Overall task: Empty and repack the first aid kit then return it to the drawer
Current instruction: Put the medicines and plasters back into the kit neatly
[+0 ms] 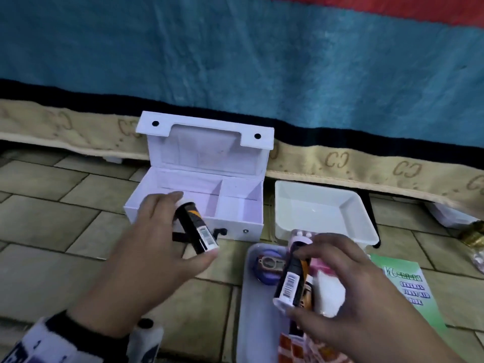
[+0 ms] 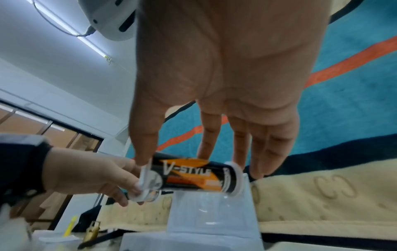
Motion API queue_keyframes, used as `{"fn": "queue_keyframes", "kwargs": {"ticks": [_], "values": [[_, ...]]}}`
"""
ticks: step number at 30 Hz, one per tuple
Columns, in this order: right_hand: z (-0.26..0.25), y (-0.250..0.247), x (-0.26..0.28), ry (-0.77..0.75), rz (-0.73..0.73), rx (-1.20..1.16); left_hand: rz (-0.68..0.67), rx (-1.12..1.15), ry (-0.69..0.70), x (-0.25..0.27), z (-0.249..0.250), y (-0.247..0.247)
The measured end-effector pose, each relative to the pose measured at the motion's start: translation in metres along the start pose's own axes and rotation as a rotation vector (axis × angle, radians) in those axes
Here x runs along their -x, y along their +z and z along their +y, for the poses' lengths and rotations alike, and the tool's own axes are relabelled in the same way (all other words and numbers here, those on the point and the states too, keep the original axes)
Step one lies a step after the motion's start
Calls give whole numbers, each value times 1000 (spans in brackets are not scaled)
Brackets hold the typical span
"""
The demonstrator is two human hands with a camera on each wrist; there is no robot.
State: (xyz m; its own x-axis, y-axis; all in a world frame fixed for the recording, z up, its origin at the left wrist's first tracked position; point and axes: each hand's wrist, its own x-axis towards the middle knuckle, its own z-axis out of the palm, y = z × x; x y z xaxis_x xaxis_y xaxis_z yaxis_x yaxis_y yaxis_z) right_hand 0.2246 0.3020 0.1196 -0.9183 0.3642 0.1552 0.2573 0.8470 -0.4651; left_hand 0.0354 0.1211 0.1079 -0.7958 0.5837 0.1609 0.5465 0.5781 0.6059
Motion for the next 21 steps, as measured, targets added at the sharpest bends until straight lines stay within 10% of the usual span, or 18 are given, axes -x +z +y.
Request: {"fn": "queue_keyframes", "kwargs": {"ticks": [4,11,21], "values": [[-36,12,-36,8,187,-80,80,-62,-35,-43,-24,-28],[-102,68,-154,303,282,-465,-310,-512,-91,-111,-57,-29],[-107,158,-227,722,289,-589,-497,-679,179,-128,-103,-27]]}}
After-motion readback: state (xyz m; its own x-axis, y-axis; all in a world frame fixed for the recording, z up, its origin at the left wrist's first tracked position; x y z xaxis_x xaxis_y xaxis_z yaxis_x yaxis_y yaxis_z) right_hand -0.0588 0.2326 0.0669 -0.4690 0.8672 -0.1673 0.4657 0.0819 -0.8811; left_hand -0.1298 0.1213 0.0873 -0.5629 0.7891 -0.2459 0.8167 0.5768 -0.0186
